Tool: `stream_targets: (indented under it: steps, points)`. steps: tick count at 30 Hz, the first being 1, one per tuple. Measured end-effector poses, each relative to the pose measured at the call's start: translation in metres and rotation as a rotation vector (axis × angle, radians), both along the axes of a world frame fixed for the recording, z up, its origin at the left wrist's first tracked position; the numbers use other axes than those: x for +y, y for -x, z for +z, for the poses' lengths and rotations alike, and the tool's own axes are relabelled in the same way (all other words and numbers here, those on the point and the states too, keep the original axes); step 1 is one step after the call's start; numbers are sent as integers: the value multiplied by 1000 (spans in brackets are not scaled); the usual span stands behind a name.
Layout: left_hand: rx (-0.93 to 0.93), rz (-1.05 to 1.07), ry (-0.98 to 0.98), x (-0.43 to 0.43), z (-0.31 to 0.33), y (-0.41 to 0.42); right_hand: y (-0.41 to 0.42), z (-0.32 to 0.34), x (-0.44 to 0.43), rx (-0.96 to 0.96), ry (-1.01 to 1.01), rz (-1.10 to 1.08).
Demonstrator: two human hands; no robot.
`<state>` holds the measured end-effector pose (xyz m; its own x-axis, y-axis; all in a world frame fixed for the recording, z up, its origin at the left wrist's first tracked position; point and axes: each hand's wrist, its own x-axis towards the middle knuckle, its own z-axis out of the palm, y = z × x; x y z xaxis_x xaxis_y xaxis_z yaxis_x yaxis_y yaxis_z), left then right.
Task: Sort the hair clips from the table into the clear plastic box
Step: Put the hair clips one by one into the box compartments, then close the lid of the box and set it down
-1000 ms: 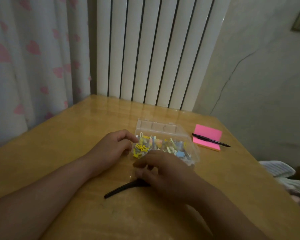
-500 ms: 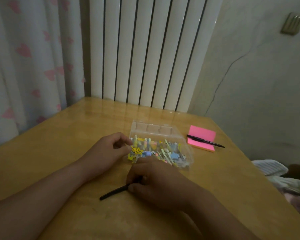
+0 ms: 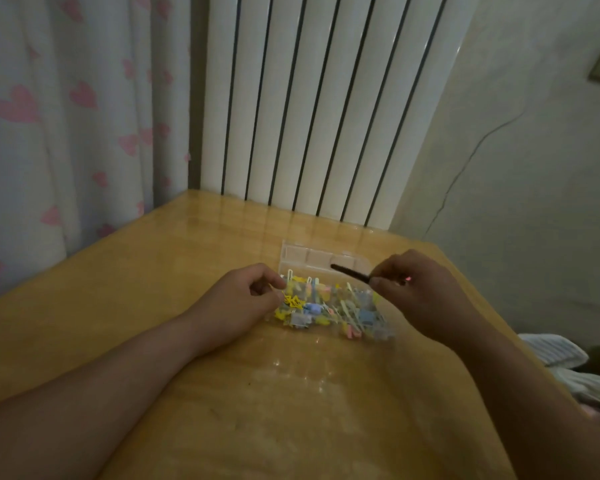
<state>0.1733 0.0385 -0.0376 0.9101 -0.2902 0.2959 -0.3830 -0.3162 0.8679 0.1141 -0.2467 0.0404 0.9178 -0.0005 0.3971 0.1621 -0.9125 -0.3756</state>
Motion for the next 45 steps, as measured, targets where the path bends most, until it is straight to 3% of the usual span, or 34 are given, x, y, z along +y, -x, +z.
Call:
stream_targets:
  steps: [4,11,16,24,34,37,45]
  points:
    - [-3,-1,5,0,0,0,-16,-19,-2,70,170,-16]
    - [-12,-2,7,-1,-4,-5,-25,-34,4,90,213,-9]
    - [0,-3,9,0,-5,-6,-21,-36,0,107,103,27]
    - [10,26,5,0,2,1,-29,-40,-18,-164,-202,-130]
    - [199,219,256,6,18,-9,-49,-37,-40,126,-839,-242]
    - [283,263,205,6,25,-11,-64,-38,-40,168,-990,-250]
    - [445,258,-28,-30,37,-67,-76,-58,-37,164,-920,-264]
